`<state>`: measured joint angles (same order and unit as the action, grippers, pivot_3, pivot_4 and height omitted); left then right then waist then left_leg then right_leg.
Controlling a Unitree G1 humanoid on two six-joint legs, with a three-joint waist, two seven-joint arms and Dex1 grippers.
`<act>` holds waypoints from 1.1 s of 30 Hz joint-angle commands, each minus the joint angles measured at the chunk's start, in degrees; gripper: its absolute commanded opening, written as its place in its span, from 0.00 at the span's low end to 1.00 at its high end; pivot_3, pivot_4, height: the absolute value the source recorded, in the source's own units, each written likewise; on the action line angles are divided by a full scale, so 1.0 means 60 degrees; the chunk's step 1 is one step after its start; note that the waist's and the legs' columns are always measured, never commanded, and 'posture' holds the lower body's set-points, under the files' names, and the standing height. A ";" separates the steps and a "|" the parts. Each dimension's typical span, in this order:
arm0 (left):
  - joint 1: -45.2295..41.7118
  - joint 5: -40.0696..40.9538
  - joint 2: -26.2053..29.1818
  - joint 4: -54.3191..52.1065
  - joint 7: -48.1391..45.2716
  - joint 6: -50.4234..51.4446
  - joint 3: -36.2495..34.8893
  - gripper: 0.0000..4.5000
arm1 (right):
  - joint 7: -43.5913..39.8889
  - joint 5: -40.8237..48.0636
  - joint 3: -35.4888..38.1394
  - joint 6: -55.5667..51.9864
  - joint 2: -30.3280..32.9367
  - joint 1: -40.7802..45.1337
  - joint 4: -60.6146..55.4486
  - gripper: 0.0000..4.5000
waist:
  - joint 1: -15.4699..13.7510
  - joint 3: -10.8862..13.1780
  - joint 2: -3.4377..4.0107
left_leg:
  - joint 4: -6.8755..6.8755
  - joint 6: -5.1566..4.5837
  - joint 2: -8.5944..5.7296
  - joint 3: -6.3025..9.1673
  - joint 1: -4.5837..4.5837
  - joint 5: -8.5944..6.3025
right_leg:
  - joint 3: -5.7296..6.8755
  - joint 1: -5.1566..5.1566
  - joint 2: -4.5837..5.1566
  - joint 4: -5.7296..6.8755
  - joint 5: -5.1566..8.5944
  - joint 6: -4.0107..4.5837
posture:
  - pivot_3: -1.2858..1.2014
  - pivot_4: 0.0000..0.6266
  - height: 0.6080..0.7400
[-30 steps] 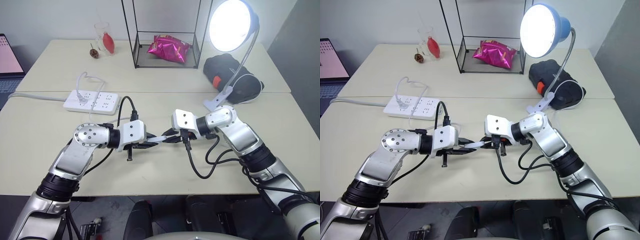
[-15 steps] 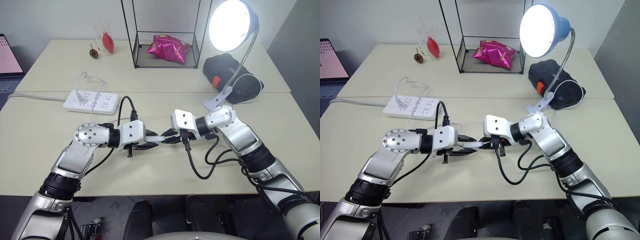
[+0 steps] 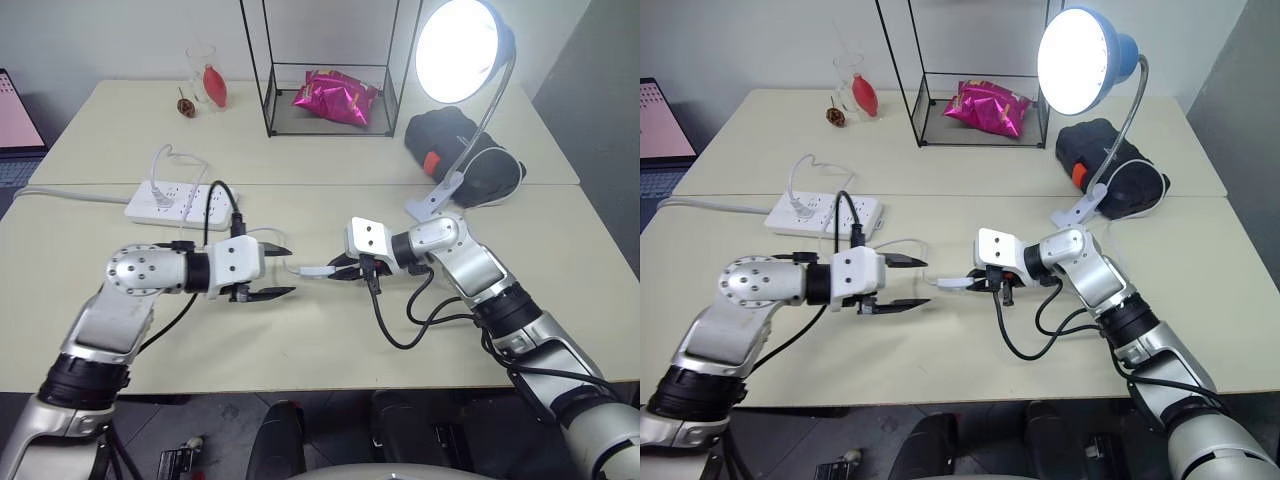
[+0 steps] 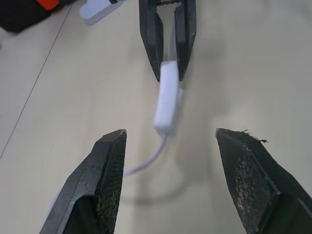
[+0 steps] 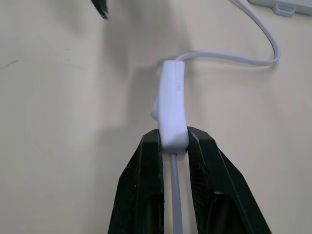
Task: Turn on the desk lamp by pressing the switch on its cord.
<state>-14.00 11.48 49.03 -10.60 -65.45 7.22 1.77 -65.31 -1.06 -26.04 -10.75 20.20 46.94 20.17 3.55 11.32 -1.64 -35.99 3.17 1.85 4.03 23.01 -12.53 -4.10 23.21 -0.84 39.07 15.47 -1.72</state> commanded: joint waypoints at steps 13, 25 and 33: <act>0.1138 0.0279 -0.0151 -0.0734 0.0978 0.0067 -0.0670 0.67 | 0.0300 -0.0424 0.0340 0.1824 -0.0689 0.0817 0.2601 0.40 | -0.0044 0.0003 0.0005 | -0.0001 0.0000 0.0000 0.0003 -0.0006 0.0000 | 0.0002 -0.0003 0.0000 0.0007 -0.0004 0.0003 | 0.52 0.24 1.00; 0.1374 0.1028 -0.0287 -0.1574 0.1964 0.1875 -0.1551 0.67 | -0.0606 0.0957 0.1525 -0.0373 0.1244 -0.0761 -0.2401 0.99 | -0.0056 0.0003 0.0006 | 0.0002 0.0000 -0.0001 0.0010 0.0003 0.0000 | 0.0002 -0.0003 0.0003 0.0001 -0.0002 0.0003 | 0.52 0.24 1.00; 0.2031 0.1813 0.0124 -0.2505 0.1795 0.2989 -0.2289 0.67 | -0.0657 0.2199 0.2576 -0.1735 0.2793 -0.2647 -0.5459 0.99 | -0.0063 0.0005 0.0007 | 0.0000 0.0000 -0.0002 0.0010 0.0001 0.0000 | 0.0003 -0.0007 0.0004 -0.0004 0.0004 -0.0001 | 0.52 0.24 1.00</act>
<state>-2.15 20.50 48.93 -22.99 -54.50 24.45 -9.79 -69.84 9.64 -12.42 -19.78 36.40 31.60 -8.11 3.18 11.35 -1.60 -35.99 3.17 1.84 4.07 22.98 -12.53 -4.09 23.17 -0.81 39.06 15.48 -1.75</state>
